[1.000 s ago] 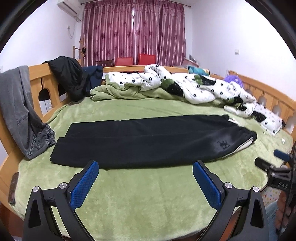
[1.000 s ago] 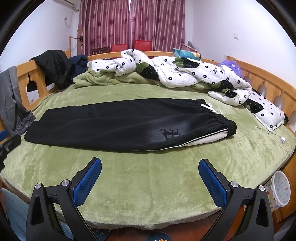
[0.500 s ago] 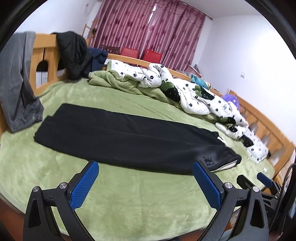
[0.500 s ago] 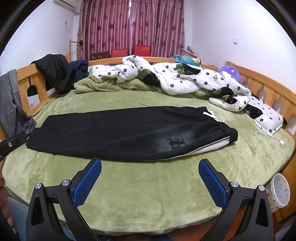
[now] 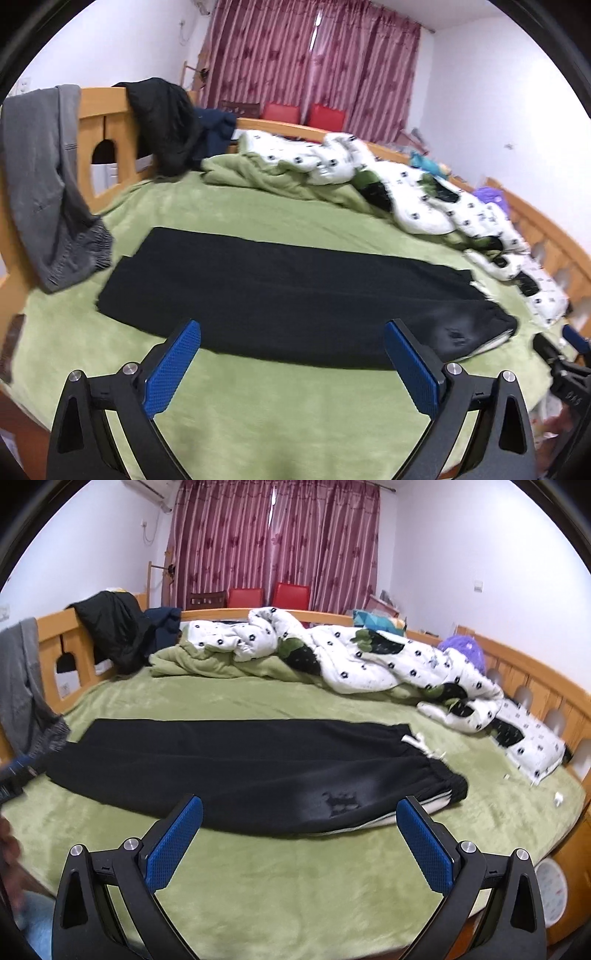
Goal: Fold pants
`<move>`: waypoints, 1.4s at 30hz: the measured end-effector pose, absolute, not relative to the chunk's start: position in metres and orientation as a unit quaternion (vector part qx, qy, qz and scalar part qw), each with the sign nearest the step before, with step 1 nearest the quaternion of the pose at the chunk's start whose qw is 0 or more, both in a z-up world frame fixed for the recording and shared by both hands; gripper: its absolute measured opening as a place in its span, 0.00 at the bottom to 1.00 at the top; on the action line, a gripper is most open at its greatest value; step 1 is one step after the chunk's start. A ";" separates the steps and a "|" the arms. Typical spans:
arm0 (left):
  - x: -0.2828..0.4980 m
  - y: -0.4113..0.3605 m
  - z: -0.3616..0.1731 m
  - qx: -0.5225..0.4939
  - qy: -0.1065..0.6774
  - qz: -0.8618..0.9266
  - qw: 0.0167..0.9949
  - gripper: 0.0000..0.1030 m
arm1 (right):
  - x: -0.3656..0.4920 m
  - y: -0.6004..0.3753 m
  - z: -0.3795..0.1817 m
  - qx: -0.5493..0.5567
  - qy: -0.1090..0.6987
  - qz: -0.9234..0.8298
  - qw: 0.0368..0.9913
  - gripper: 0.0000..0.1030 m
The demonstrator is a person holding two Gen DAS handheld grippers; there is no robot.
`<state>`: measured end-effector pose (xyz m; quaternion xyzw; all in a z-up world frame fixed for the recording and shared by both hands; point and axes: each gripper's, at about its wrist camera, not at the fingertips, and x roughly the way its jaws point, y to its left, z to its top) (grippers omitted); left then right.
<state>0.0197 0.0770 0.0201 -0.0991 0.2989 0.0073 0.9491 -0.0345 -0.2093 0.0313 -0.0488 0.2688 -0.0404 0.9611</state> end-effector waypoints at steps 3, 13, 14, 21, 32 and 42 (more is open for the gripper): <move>0.036 0.104 0.007 -0.101 0.319 0.016 0.942 0.97 | -0.011 -0.233 0.019 -0.014 0.292 -0.015 0.956 1.00; 0.077 0.189 -0.118 -0.248 0.407 0.021 0.879 0.88 | 0.055 -0.313 -0.080 0.058 0.375 -0.053 0.924 0.81; 0.082 0.198 -0.129 -0.283 0.407 0.013 0.868 0.88 | 0.058 -0.325 -0.089 0.085 0.382 -0.051 0.919 0.81; 0.115 0.218 -0.162 -0.362 0.389 0.023 0.847 0.81 | 0.079 -0.389 -0.135 0.261 0.385 -0.048 0.884 0.81; 0.126 0.246 -0.142 -0.390 0.368 0.060 0.842 0.08 | 0.124 -0.383 -0.116 0.252 0.352 -0.032 0.901 0.22; 0.202 0.221 -0.042 -0.239 0.285 0.069 0.926 0.08 | 0.202 -0.377 -0.038 0.206 0.294 0.013 0.933 0.20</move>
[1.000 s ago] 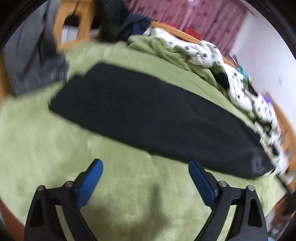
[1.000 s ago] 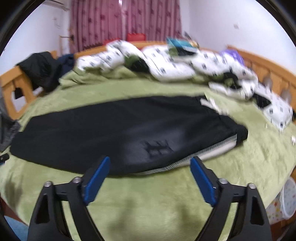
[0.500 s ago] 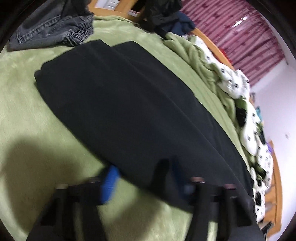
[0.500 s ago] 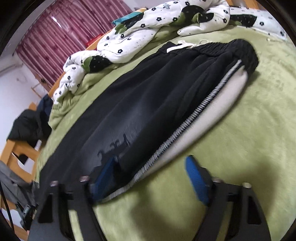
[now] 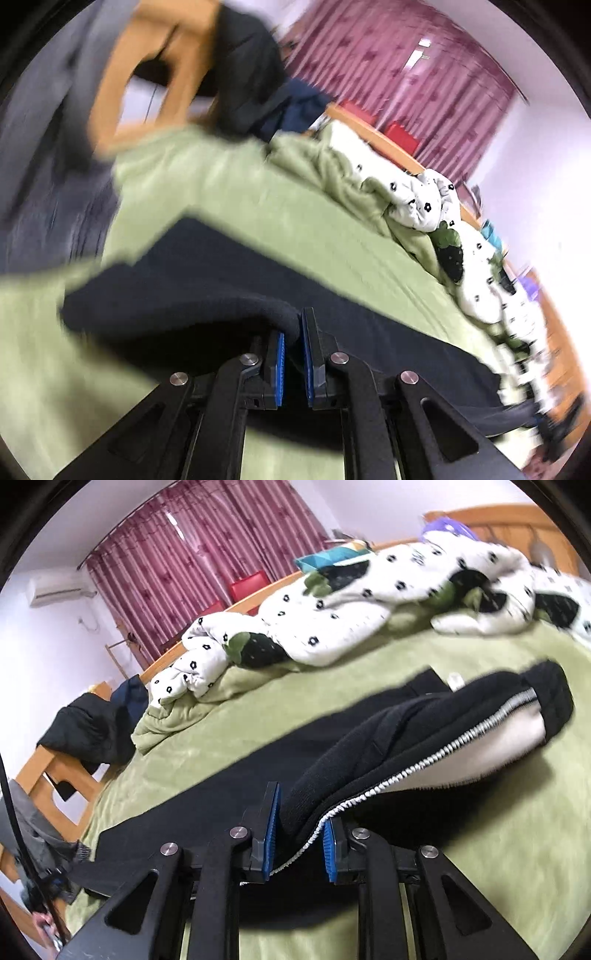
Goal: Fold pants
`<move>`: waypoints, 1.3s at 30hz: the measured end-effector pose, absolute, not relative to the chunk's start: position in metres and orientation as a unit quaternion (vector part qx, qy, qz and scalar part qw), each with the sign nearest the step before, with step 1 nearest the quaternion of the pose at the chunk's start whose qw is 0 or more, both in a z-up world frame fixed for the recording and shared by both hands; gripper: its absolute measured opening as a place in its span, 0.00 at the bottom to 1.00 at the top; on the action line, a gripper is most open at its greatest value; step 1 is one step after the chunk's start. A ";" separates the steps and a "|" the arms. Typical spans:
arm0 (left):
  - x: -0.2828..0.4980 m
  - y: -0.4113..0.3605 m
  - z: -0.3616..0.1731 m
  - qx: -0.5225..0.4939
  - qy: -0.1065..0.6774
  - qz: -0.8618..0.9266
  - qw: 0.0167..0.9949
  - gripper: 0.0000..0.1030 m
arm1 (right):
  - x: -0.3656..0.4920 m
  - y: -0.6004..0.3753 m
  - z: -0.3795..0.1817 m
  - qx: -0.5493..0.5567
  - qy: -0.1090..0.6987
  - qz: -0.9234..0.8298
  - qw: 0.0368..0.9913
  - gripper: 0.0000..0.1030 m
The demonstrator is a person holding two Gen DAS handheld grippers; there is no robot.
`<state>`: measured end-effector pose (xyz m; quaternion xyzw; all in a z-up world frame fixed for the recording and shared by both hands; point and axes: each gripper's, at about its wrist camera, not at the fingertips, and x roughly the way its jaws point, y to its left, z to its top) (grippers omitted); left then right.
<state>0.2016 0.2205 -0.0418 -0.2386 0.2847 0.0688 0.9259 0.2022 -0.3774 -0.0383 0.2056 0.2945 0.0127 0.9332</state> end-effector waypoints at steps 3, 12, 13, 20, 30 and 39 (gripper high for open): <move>0.247 0.206 -0.038 -0.167 0.283 0.096 0.940 0.08 | 0.244 -0.370 -0.036 0.185 0.302 -0.001 0.935 0.20; 0.317 0.189 -0.110 -0.100 0.335 0.137 0.927 0.10 | 0.323 -0.338 -0.103 0.121 0.370 -0.076 0.918 0.24; 0.316 0.186 -0.115 -0.088 0.335 0.139 0.928 0.13 | 0.327 -0.335 -0.109 0.115 0.379 -0.080 0.915 0.27; 0.285 0.174 -0.116 -0.073 0.294 0.116 0.946 0.70 | 0.286 -0.323 -0.117 0.106 0.388 -0.077 0.912 0.50; 0.194 0.169 -0.132 -0.173 0.380 0.013 0.908 0.73 | 0.167 -0.339 -0.122 0.131 0.408 -0.071 0.901 0.60; 0.148 0.194 -0.157 -0.315 0.398 -0.034 0.861 0.76 | 0.123 -0.371 -0.149 0.214 0.414 -0.069 0.882 0.61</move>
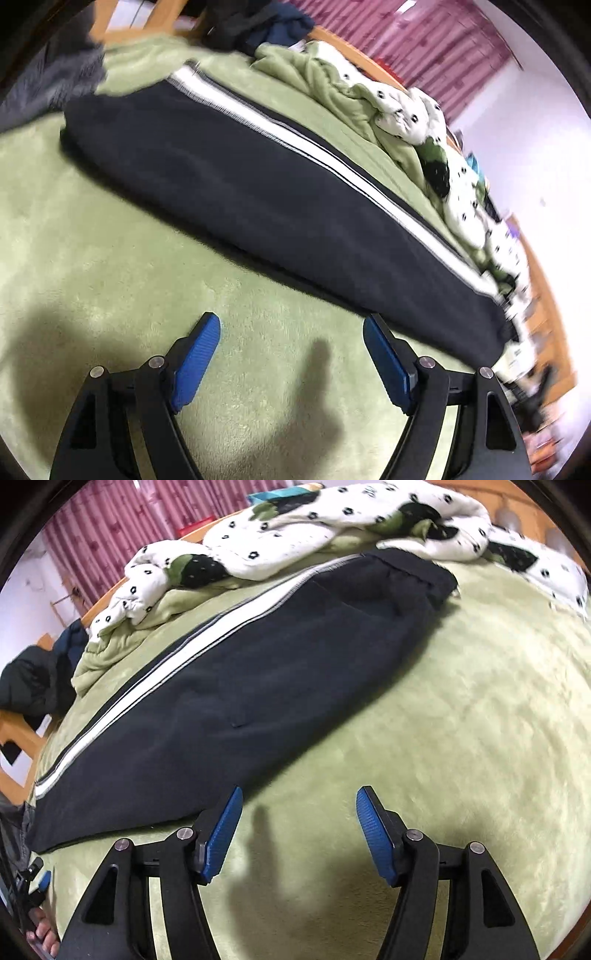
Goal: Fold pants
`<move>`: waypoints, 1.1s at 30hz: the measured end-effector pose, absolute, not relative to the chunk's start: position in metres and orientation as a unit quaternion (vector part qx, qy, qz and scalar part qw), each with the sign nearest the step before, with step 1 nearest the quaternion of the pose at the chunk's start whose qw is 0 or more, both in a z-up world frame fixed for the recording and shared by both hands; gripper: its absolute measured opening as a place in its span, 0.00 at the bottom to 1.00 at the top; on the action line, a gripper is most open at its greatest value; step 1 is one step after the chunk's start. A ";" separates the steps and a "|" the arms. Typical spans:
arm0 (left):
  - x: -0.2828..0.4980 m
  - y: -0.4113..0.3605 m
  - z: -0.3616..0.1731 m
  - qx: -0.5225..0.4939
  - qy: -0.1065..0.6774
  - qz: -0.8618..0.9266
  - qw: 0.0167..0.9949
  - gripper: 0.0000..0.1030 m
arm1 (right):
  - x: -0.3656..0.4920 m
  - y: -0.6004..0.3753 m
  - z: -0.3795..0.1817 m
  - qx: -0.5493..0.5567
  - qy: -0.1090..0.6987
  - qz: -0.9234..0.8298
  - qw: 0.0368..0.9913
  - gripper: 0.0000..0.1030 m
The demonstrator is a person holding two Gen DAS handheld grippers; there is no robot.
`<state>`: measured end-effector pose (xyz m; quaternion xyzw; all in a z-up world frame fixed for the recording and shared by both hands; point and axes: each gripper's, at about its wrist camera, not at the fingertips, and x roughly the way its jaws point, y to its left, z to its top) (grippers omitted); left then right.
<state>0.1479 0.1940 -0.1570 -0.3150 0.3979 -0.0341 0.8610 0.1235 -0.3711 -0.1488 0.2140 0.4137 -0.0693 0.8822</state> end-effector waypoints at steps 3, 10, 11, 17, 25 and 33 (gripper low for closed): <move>0.165 0.214 -0.162 -0.377 0.393 -0.030 0.838 0.76 | 0.133 -0.380 -0.153 0.240 0.403 -0.063 0.881 0.63; 0.204 0.238 -0.172 -0.433 0.364 0.016 0.824 0.74 | 0.173 -0.405 -0.159 0.317 0.363 -0.042 0.875 0.65; 0.210 0.236 -0.171 -0.427 0.364 0.025 0.827 0.73 | 0.183 -0.408 -0.160 0.331 0.357 -0.037 0.873 0.65; 0.220 0.244 -0.173 -0.405 0.366 0.106 0.831 0.14 | 0.234 -0.418 -0.165 0.311 0.369 -0.093 0.871 0.34; 0.182 0.236 -0.141 -0.369 0.350 0.081 0.857 0.10 | 0.200 -0.431 -0.137 0.346 0.325 -0.070 0.877 0.04; 0.098 0.236 -0.126 -0.297 0.377 0.050 0.876 0.11 | 0.107 -0.436 -0.114 0.321 0.328 -0.054 0.887 0.04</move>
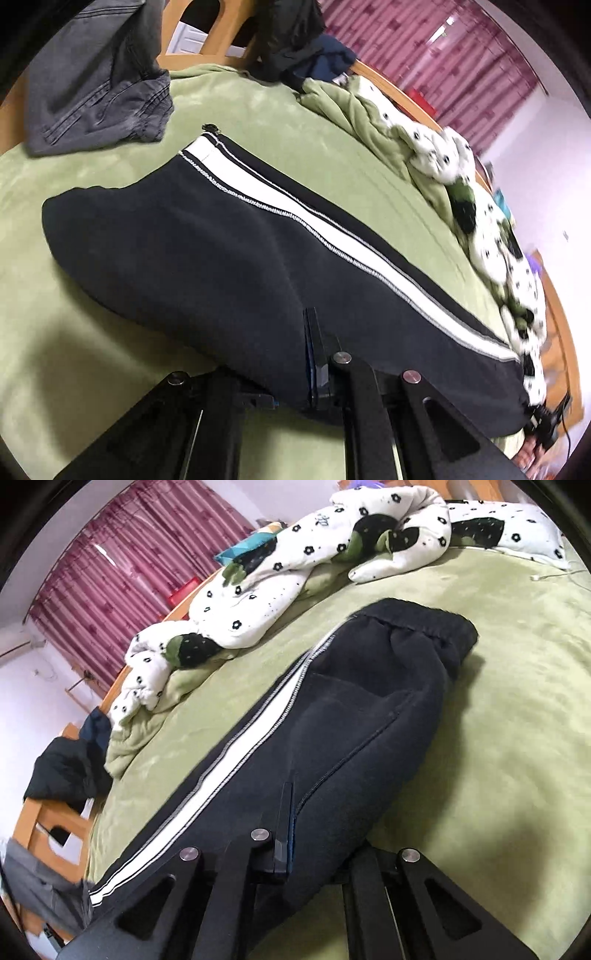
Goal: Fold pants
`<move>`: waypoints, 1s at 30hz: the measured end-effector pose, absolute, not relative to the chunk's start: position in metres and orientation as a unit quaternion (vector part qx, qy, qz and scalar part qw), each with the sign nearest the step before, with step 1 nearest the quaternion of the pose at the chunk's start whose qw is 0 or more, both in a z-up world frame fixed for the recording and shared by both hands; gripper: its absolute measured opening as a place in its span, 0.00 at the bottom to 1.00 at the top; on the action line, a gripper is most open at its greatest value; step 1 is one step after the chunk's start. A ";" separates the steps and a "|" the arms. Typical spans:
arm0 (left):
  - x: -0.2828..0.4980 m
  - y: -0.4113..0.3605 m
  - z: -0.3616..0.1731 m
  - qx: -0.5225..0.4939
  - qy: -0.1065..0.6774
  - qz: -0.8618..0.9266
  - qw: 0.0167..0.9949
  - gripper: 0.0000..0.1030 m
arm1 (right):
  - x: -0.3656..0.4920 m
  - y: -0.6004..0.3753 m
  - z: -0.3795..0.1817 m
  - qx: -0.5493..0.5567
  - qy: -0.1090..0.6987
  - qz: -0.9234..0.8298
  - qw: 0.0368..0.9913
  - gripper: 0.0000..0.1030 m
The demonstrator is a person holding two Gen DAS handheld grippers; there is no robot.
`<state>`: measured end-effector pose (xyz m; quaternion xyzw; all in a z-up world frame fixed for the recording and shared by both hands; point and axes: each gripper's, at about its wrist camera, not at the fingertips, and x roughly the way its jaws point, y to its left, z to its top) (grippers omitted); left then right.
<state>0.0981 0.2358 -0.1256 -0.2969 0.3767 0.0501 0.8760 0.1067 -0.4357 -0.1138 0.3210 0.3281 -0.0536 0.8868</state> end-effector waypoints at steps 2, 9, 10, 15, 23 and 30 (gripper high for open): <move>0.084 0.236 -0.135 -0.290 0.392 0.049 0.872 0.11 | 0.084 -0.436 -0.121 0.300 0.347 -0.055 0.887 0.05; 0.056 0.237 -0.151 -0.310 0.414 0.052 0.854 0.30 | 0.045 -0.435 -0.141 0.273 0.384 -0.083 0.878 0.19; 0.051 0.236 -0.150 -0.303 0.418 0.052 0.855 0.33 | 0.043 -0.433 -0.137 0.264 0.381 -0.085 0.882 0.20; 0.020 0.227 -0.132 -0.243 0.411 0.072 0.876 0.51 | 0.029 -0.439 -0.119 0.219 0.365 -0.112 0.898 0.49; 0.000 0.215 -0.122 -0.219 0.391 0.090 0.890 0.57 | 0.045 -0.477 -0.117 0.248 0.334 -0.146 0.898 0.65; 0.011 0.204 -0.117 -0.204 0.371 0.109 0.899 0.57 | 0.115 -0.509 -0.145 0.288 0.339 -0.163 0.881 0.71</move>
